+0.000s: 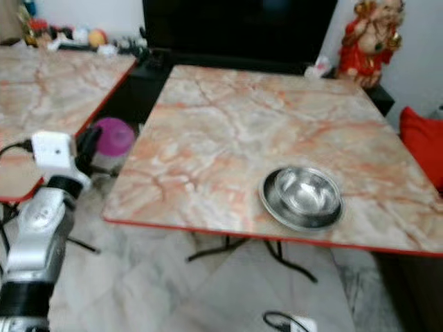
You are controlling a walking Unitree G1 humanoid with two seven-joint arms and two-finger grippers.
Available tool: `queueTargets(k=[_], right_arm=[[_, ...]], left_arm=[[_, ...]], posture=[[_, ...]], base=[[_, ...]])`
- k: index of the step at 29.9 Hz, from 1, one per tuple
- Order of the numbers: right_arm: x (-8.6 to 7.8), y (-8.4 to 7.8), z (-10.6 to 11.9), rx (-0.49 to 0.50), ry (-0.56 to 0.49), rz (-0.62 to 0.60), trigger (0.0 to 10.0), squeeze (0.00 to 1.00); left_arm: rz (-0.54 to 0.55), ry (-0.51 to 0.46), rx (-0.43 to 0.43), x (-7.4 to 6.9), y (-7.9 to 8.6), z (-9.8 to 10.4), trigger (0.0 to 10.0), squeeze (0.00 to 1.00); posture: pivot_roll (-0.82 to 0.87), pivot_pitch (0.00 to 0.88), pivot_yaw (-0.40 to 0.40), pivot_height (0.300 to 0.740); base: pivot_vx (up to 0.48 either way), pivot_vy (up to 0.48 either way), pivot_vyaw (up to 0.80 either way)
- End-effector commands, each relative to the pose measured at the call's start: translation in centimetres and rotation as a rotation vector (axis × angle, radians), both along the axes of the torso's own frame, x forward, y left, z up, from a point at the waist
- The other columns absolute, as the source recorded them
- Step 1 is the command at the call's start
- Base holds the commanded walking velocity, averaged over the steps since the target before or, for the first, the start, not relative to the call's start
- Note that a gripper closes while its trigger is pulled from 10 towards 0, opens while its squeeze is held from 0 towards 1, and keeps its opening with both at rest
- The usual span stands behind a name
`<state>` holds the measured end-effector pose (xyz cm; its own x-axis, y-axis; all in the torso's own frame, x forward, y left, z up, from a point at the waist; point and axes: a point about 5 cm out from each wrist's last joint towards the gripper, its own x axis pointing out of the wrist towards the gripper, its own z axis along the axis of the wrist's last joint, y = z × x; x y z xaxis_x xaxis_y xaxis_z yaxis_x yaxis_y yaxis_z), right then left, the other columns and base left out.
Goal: Setting the table
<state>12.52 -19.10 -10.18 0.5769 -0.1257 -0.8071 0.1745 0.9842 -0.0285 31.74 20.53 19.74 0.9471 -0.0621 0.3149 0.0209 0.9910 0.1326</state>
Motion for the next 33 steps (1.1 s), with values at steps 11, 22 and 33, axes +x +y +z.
queueTargets(k=[11,22,33], right_arm=[[-0.1,-0.9,0.1,-0.02,0.001,-0.009,10.0,0.0],[0.2,-0.8,0.3,-0.025,-0.023,0.002,10.0,0.0],[0.0,-1.2,0.2,-0.023,-0.013,-0.007,10.0,0.0]], left_arm=[[-0.066,0.027,-0.014,0.1,-0.9,-0.3,10.0,0.0],[-0.119,0.051,-0.051,-0.1,-1.4,-0.6,10.0,0.0],[-0.146,0.069,-0.084,0.0,-1.6,-0.9,10.0,0.0]], posture=[[0.09,0.0,-0.048,0.74],[0.1,0.0,-0.058,0.74],[0.1,0.0,-0.058,0.74]], base=[[0.0,-0.301,0.0],[0.0,0.0,0.0],[0.0,0.0,-0.27]])
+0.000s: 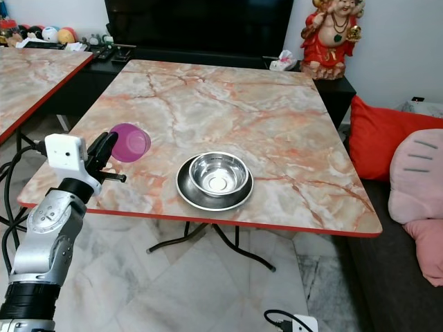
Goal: Setting the table
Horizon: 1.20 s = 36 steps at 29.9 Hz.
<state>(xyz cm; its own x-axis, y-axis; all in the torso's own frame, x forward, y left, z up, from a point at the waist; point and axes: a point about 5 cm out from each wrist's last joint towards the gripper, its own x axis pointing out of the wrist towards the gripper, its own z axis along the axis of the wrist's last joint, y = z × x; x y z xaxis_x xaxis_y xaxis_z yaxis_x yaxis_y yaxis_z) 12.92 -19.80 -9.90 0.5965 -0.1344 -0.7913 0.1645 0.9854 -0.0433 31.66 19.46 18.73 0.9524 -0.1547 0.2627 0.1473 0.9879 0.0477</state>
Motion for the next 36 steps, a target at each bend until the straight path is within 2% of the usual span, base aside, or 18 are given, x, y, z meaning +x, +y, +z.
queueTargets(k=[1,9,18,23,32,36], right_arm=[[-0.4,-0.5,-0.1,-0.007,0.013,-0.017,10.0,0.0],[0.0,-0.4,0.1,-0.013,-0.009,-0.013,10.0,0.0],[0.6,-0.4,0.2,-0.01,-0.014,-0.035,10.0,0.0],[0.7,-0.3,0.3,-0.008,-0.02,-0.04,10.0,0.0],[1.1,-0.2,0.4,-0.007,-0.037,-0.033,10.0,0.0],[1.2,-0.1,0.5,-0.006,-0.04,-0.03,10.0,0.0]], left_arm=[[-0.026,0.004,-0.006,0.1,-0.5,0.1,10.0,0.0],[-0.048,0.007,-0.016,0.2,-0.5,0.4,10.0,0.0],[-0.056,0.019,-0.014,0.2,-0.7,0.3,10.0,0.0],[-0.057,0.023,-0.013,0.1,-0.6,0.3,10.0,0.0],[-0.058,0.028,-0.002,0.2,-0.8,0.4,10.0,0.0],[-0.06,0.033,-0.014,0.2,-0.8,0.5,10.0,0.0]], posture=[[0.1,0.0,-0.057,0.74],[0.1,0.0,-0.056,0.74],[0.11,0.0,-0.059,0.74],[0.11,0.0,-0.058,0.74],[0.11,0.0,-0.058,0.74],[0.11,0.0,-0.063,0.74]], base=[[0.0,0.0,-0.8],[0.0,0.0,-0.1],[0.318,0.0,0.0],[0.329,0.0,-0.62],[0.319,0.0,0.0],[0.0,0.0,0.0]])
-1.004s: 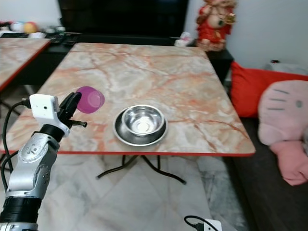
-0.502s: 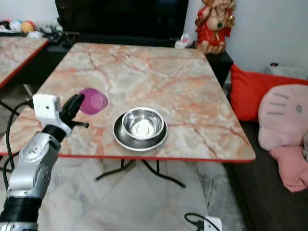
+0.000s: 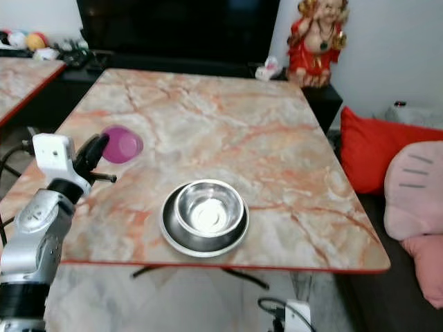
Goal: Setting the table
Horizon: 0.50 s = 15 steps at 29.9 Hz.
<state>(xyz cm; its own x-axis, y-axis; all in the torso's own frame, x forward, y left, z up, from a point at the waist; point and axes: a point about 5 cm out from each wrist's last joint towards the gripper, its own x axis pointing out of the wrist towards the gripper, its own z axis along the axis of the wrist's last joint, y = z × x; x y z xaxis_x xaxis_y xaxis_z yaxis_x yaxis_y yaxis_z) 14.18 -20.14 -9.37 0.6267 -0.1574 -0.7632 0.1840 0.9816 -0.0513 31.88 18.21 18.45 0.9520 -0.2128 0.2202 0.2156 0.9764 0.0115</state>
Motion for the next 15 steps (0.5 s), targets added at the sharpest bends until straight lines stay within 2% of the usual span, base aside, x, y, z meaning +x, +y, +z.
queueTargets(k=[1,11,12,15], right_arm=[[0.0,0.22,-0.05,0.01,0.002,-0.011,10.0,0.0],[-0.01,0.26,-0.08,0.011,0.006,-0.006,10.0,0.0],[-0.02,0.25,-0.08,0.012,0.008,-0.004,10.0,0.0],[-0.02,0.24,-0.1,0.013,0.012,-0.002,10.0,0.0]], left_arm=[[0.003,-0.016,0.006,0.0,0.45,0.73,10.0,0.0],[-0.058,0.048,-0.034,0.11,-0.16,0.41,10.0,0.0],[-0.05,0.099,-0.035,0.48,-0.17,0.33,10.0,0.0],[-0.046,0.144,-0.045,0.85,-0.23,0.47,10.0,0.0]], posture=[[0.11,0.0,-0.062,0.74],[0.1,0.0,-0.069,0.74],[0.1,0.0,-0.07,0.74],[0.1,0.0,-0.073,0.74]], base=[[0.0,0.0,0.0],[0.0,0.0,0.0],[0.0,0.0,0.0],[0.0,0.0,0.0]])
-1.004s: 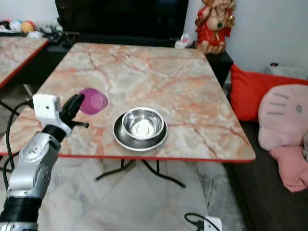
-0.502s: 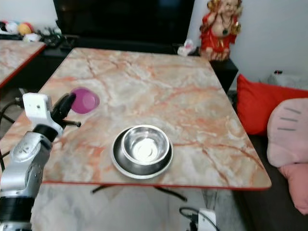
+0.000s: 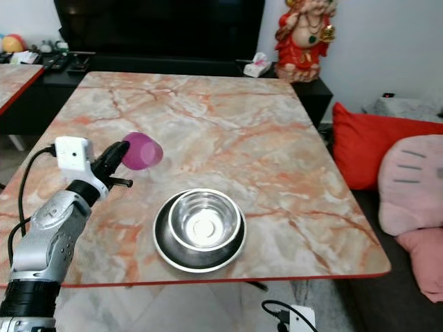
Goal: Setting the table
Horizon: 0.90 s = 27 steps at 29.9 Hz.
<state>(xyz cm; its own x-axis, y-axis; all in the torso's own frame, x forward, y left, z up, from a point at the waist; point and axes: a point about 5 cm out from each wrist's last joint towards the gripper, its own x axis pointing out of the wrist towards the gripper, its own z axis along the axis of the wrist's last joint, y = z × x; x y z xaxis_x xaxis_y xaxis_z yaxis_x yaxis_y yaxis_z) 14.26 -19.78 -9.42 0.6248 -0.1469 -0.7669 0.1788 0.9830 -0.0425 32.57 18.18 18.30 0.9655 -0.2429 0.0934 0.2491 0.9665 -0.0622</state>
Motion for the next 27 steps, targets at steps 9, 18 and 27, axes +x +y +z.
queueTargets(k=[9,18,27], right_arm=[[-0.4,-0.2,-0.2,0.014,0.029,0.001,10.0,0.0],[-0.9,-0.2,-0.4,0.025,0.053,0.015,10.0,0.0],[-1.2,0.1,-0.6,0.033,0.063,0.023,10.0,0.0]], left_arm=[[0.143,0.22,0.02,1.5,0.7,0.7,10.0,0.0],[0.18,0.351,0.075,0.7,1.4,1.3,10.0,0.0],[0.223,0.438,0.075,0.1,2.0,0.3,10.0,0.0]], posture=[[0.09,0.0,-0.073,0.74],[0.1,0.0,-0.074,0.74],[0.1,0.0,-0.07,0.74]], base=[[0.0,0.0,0.0],[0.0,0.0,0.0],[0.0,0.0,0.0]])
